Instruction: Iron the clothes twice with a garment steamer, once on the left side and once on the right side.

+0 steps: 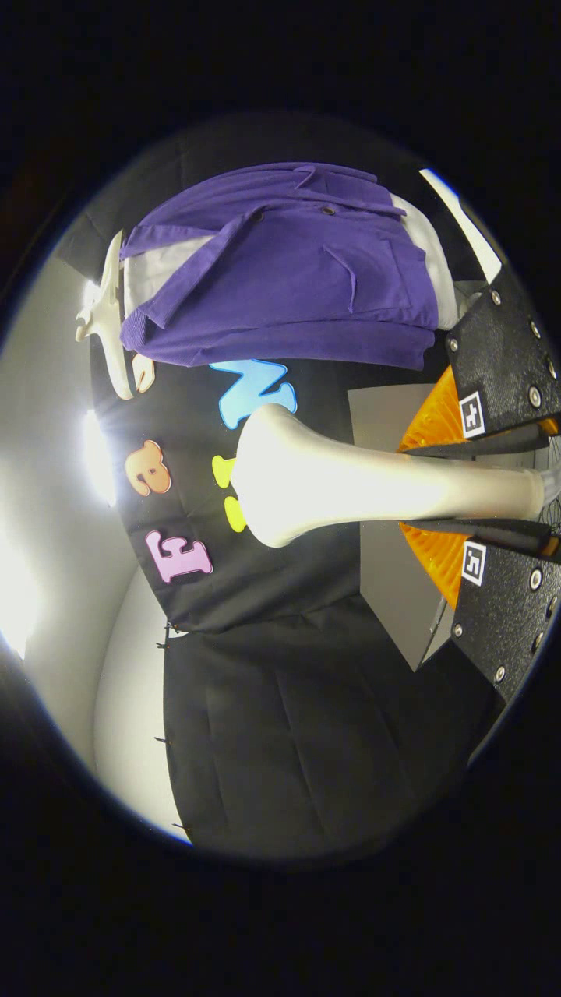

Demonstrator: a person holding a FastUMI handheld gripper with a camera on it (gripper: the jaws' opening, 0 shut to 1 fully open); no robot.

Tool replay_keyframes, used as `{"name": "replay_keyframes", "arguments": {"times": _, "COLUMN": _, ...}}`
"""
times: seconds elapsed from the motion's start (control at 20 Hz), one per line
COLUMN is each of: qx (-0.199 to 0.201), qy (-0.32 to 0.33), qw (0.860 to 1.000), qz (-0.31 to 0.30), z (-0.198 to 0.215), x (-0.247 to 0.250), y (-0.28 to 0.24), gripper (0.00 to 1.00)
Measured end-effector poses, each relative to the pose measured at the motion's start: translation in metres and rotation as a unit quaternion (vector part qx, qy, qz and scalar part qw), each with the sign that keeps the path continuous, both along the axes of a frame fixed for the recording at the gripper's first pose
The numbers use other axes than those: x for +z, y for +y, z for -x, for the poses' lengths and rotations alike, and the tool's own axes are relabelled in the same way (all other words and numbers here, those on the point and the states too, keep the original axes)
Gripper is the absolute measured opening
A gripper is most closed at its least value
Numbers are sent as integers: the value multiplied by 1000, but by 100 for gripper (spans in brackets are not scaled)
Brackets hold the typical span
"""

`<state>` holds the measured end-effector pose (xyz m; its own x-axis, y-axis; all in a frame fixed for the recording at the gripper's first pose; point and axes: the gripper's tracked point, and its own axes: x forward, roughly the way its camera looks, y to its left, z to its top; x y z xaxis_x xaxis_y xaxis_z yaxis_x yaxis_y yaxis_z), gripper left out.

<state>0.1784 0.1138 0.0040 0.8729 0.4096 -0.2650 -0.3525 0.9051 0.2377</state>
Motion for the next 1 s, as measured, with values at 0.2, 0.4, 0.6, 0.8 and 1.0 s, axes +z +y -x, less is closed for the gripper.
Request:
{"name": "replay_keyframes", "arguments": {"times": 0.2, "qx": -25, "qy": -19, "qw": 999, "qz": 5, "z": 40, "x": -4, "y": -24, "gripper": 34}}
{"name": "replay_keyframes", "arguments": {"times": 0.4, "qx": -37, "qy": -24, "qw": 999, "qz": 6, "z": 79, "x": -21, "y": -41, "gripper": 34}}
{"name": "replay_keyframes", "arguments": {"times": 0.6, "qx": -52, "qy": -47, "qw": 998, "qz": 6, "z": 99, "x": -27, "y": -54, "gripper": 34}}
{"name": "replay_keyframes", "arguments": {"times": 0.8, "qx": -65, "qy": -74, "qw": 995, "qz": 4, "z": 99, "x": -12, "y": -69, "gripper": 34}}
{"name": "replay_keyframes", "arguments": {"times": 1.0, "qx": -78, "qy": -98, "qw": 992, "qz": 4, "z": 81, "x": 12, "y": -86, "gripper": 34}}
